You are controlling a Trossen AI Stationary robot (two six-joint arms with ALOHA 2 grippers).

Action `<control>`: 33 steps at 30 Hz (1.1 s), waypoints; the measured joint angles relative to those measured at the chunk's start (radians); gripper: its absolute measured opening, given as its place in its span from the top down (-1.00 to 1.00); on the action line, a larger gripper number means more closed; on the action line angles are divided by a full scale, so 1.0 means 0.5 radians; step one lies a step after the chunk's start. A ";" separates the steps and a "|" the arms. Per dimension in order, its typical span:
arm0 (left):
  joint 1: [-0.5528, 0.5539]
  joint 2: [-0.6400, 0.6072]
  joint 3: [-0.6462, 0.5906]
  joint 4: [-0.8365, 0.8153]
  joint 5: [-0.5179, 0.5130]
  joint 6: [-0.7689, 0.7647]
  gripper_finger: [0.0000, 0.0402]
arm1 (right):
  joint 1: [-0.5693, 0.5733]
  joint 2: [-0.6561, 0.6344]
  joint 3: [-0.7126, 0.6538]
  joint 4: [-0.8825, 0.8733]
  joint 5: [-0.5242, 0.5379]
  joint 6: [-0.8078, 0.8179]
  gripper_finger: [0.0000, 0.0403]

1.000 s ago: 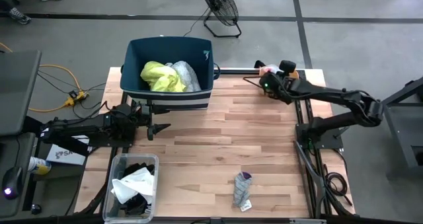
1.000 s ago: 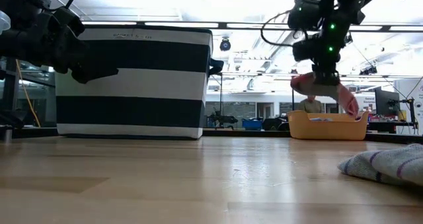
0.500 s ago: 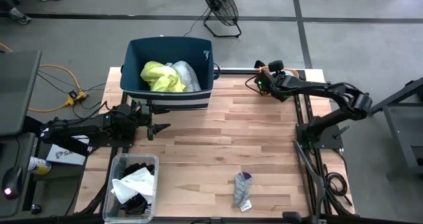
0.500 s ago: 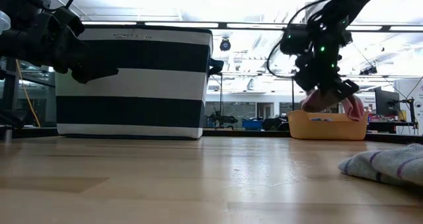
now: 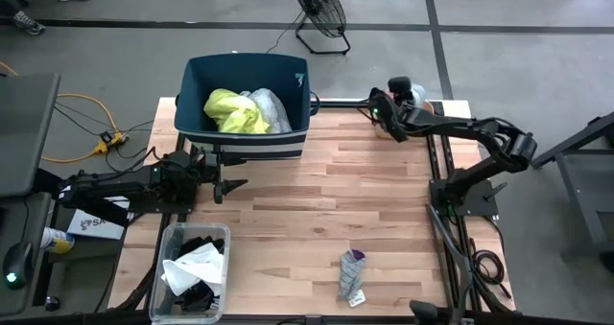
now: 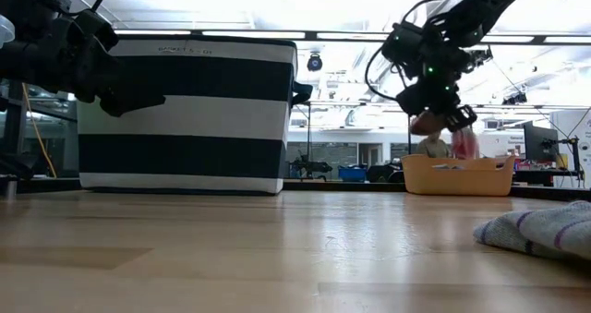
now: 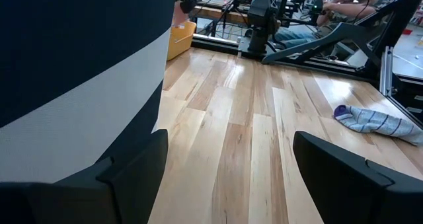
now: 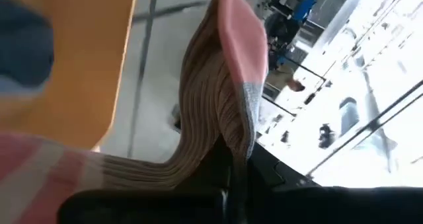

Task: Pick & Place Cloths
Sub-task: Put the pink sock into the orange bin

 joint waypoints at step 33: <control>0.000 0.000 0.000 0.000 0.000 0.000 -0.60 | -0.201 0.000 -0.002 -0.501 -1.043 2.977 0.98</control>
